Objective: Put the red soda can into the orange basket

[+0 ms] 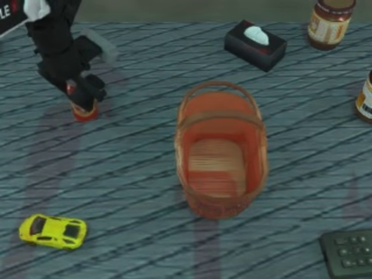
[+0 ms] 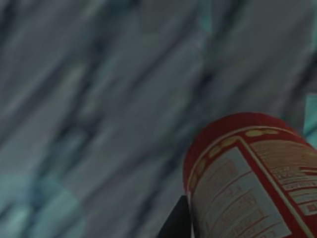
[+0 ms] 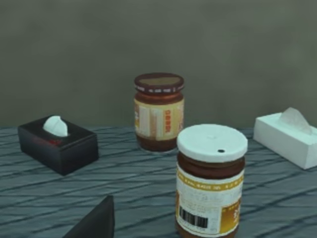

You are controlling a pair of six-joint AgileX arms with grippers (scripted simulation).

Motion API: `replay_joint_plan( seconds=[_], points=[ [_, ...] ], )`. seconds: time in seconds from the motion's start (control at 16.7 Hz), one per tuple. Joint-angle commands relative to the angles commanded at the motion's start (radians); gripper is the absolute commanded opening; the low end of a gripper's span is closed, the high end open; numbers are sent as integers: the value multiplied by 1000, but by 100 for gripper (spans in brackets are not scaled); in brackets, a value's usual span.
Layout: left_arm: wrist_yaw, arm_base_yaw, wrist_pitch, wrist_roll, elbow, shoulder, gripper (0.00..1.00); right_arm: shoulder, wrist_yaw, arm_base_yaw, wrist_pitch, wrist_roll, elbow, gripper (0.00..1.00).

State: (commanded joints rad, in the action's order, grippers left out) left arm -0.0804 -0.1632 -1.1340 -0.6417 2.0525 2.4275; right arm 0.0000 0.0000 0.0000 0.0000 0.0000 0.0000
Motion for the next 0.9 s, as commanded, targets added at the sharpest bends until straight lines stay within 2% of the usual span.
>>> replay_joint_plan(
  seconds=[0.12,0.3,0.9],
  points=[
    [-77,-13,114,38,-55,-16,0,0,0,0,0,0,0,100],
    [-231,-39,355,117,-162,-55,0,0,0,0,0,0,0,100],
    [-862,-133,1362,446,-589,-284,0,0,0,0,0,0,0,100]
  ],
)
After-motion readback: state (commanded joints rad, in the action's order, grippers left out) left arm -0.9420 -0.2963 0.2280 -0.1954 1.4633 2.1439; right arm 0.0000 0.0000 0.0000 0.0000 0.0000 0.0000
